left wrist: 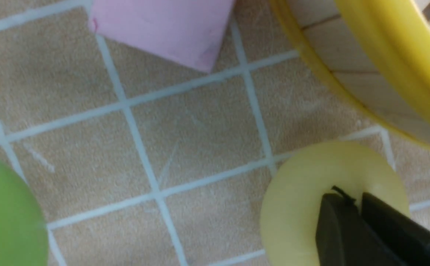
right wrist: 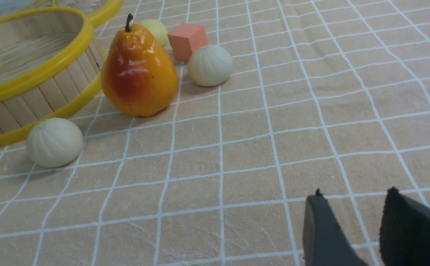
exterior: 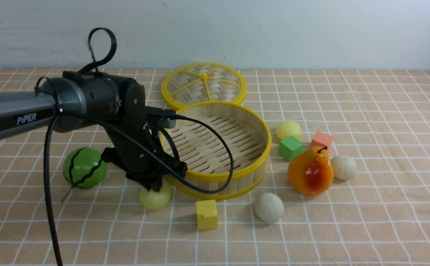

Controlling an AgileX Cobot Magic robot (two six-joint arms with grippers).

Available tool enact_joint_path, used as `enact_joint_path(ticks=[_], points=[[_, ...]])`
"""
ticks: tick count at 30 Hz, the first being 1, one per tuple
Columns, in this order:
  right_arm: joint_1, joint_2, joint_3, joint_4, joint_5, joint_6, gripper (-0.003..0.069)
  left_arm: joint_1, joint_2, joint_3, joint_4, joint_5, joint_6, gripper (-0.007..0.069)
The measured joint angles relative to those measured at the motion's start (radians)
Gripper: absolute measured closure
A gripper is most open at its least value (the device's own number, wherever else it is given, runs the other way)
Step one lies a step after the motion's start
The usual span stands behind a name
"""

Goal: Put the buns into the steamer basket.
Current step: Use the left arm to grab a steamed stuffed bun, then use the left arm to put the steamed stuffed bun into the steamer, then use the right arm to grab a steamed stuffed bun

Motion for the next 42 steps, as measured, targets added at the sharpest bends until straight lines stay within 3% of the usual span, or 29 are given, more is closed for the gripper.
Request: enact_joint_path(ticks=[7,12,22,25,31,33,35,39,41,42], points=[[0.000,0.000,0.000,0.000,0.000,0.000,0.0420,-0.011,-0.110,-0.034,0.019,0.105,-0.028,0.0638],[0.000,0.000,0.000,0.000,0.000,0.000,0.0420,-0.071,-0.184,-0.116,0.022,0.061,-0.006,0.0638],[0.000,0.000,0.000,0.000,0.000,0.000,0.0420,-0.077,0.058,-0.280,0.062,-0.070,0.019,0.0615],[0.000,0.000,0.000,0.000,0.000,0.000,0.0420,-0.070,0.142,-0.330,0.074,-0.050,0.019,0.0532],[0.000,0.000,0.000,0.000,0.000,0.000,0.0420,-0.070,0.147,-0.423,0.078,0.102,-0.106,0.0192],[0.000,0.000,0.000,0.000,0.000,0.000,0.0420,-0.070,0.117,-0.443,0.084,0.163,-0.127,0.0131],[0.000,0.000,0.000,0.000,0.000,0.000,0.0420,-0.070,0.070,-0.448,0.086,0.205,-0.139,0.0123],[0.000,0.000,0.000,0.000,0.000,0.000,0.0420,-0.070,-0.093,-0.408,0.085,0.237,-0.152,0.0246],[0.000,0.000,0.000,0.000,0.000,0.000,0.0420,-0.070,-0.233,-0.304,0.085,0.213,-0.155,0.0447],[0.000,0.000,0.000,0.000,0.000,0.000,0.0420,-0.070,-0.260,-0.282,0.085,0.200,-0.155,0.0481]])
